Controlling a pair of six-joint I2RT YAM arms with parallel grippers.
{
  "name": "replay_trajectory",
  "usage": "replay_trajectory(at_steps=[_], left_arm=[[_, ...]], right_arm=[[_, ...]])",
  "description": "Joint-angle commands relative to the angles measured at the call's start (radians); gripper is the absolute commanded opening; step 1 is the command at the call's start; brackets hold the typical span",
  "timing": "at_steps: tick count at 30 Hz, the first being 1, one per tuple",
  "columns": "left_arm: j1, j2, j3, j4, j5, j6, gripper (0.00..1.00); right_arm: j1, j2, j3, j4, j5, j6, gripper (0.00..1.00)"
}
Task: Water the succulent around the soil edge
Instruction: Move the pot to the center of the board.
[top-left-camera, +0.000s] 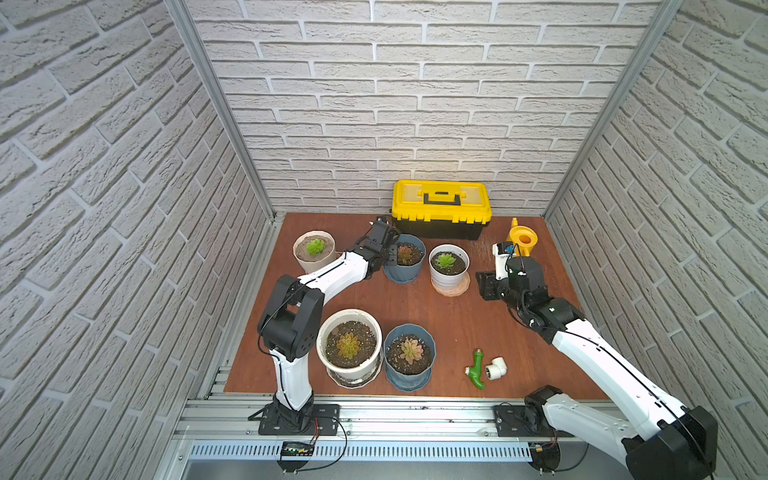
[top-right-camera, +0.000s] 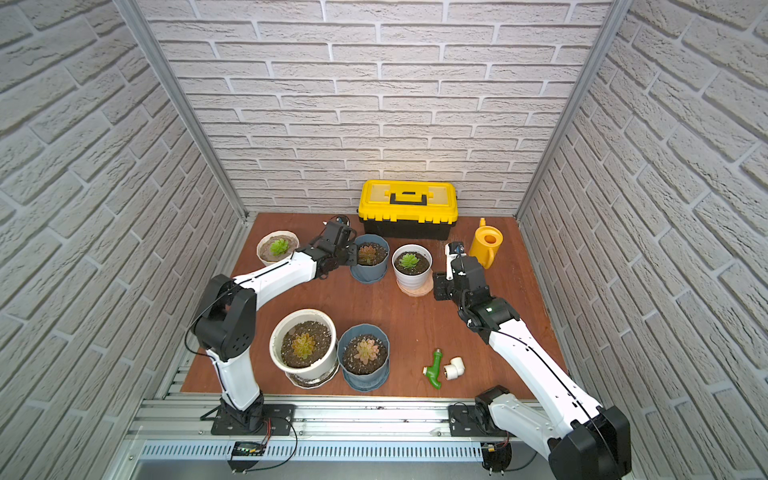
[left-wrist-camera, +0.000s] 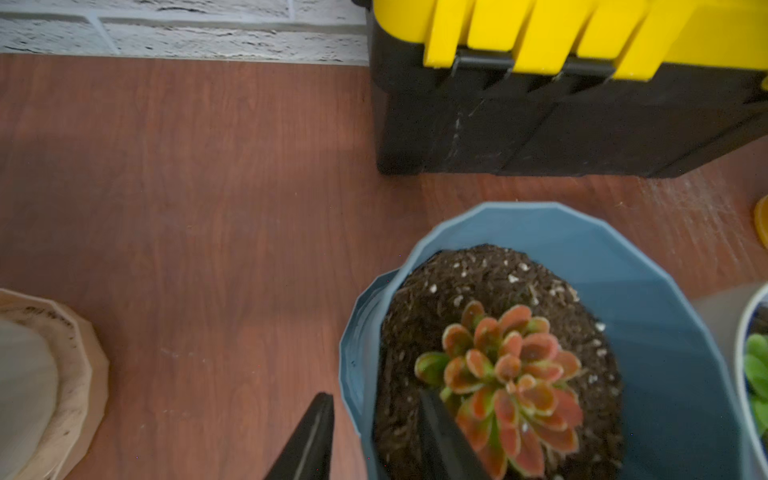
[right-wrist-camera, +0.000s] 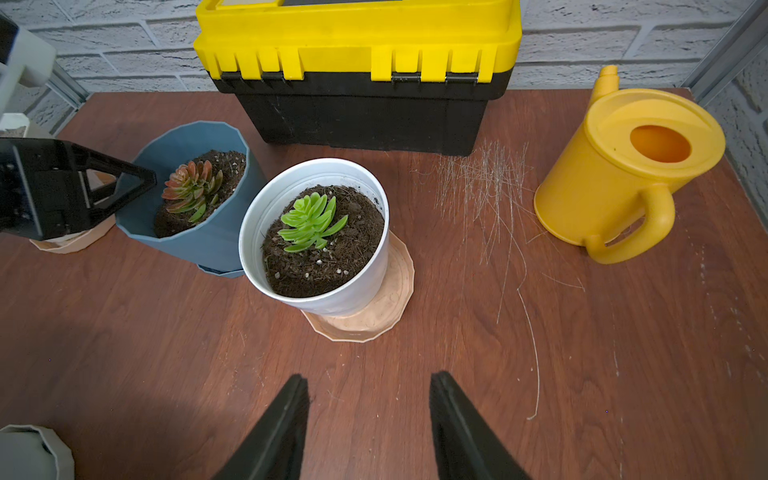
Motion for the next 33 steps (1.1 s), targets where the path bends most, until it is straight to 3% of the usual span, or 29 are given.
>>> replay_trajectory(at_steps=[1, 4, 10, 14, 19, 28, 33], left_arm=[[0.038, -0.160, -0.065, -0.053, -0.059, 0.013, 0.45], [0.115, -0.293, -0.151, -0.062, -0.078, 0.015, 0.49], [0.370, -0.468, -0.288, -0.072, -0.074, -0.027, 0.58], [0.537, -0.430, -0.288, -0.028, -0.037, -0.064, 0.59], [0.702, -0.302, -0.241, 0.013, 0.178, -0.128, 0.54], [0.741, -0.170, -0.177, 0.048, 0.288, -0.156, 0.49], [0.740, -0.221, -0.209, 0.041, 0.207, -0.161, 0.49]], right_arm=[[0.013, -0.023, 0.004, 0.019, -0.009, 0.005, 0.53], [0.016, -0.025, 0.003, 0.019, -0.007, 0.003, 0.54], [0.025, -0.017, 0.005, 0.027, -0.029, 0.009, 0.54], [0.031, -0.003, 0.008, 0.037, -0.067, -0.002, 0.55], [0.043, -0.024, 0.004, 0.061, -0.127, -0.046, 0.63], [0.055, -0.039, -0.048, 0.161, -0.199, -0.021, 0.65], [0.069, -0.022, -0.042, 0.165, -0.197, -0.021, 0.66]])
